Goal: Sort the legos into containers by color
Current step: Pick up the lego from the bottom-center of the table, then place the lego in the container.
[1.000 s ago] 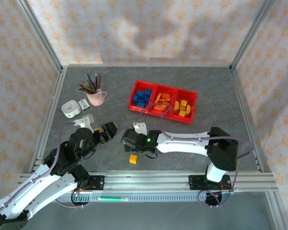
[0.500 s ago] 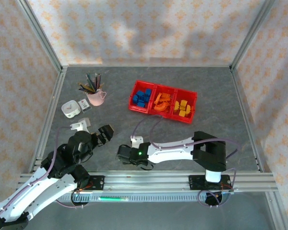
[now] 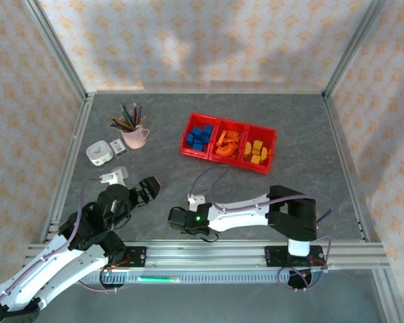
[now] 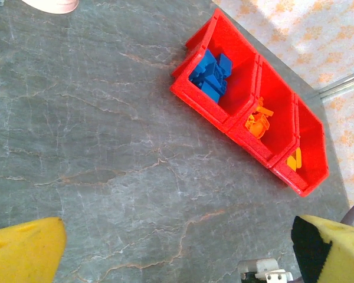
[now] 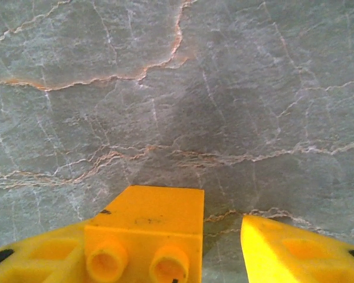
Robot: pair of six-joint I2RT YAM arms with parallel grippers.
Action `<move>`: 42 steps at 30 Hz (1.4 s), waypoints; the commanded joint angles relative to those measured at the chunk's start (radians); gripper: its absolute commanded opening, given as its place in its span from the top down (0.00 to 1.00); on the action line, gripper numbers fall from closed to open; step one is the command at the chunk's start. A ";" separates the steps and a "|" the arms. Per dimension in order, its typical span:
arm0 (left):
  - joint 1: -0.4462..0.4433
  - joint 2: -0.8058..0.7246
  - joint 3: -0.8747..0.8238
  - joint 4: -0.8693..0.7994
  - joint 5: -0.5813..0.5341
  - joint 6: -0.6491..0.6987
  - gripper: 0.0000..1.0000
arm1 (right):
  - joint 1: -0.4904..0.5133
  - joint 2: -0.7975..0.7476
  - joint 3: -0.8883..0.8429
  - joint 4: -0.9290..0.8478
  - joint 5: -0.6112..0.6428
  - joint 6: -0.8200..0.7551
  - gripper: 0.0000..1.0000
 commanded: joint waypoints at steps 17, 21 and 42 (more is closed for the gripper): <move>0.008 0.024 0.009 0.043 0.042 0.017 0.01 | -0.026 -0.054 0.029 -0.048 0.133 -0.075 0.67; 0.008 0.069 0.023 0.094 0.063 0.046 0.01 | -0.088 -0.157 -0.010 -0.055 0.156 -0.114 0.67; 0.008 0.574 0.096 0.713 0.343 0.187 0.01 | -0.903 -0.330 -0.023 0.069 0.094 -0.583 0.66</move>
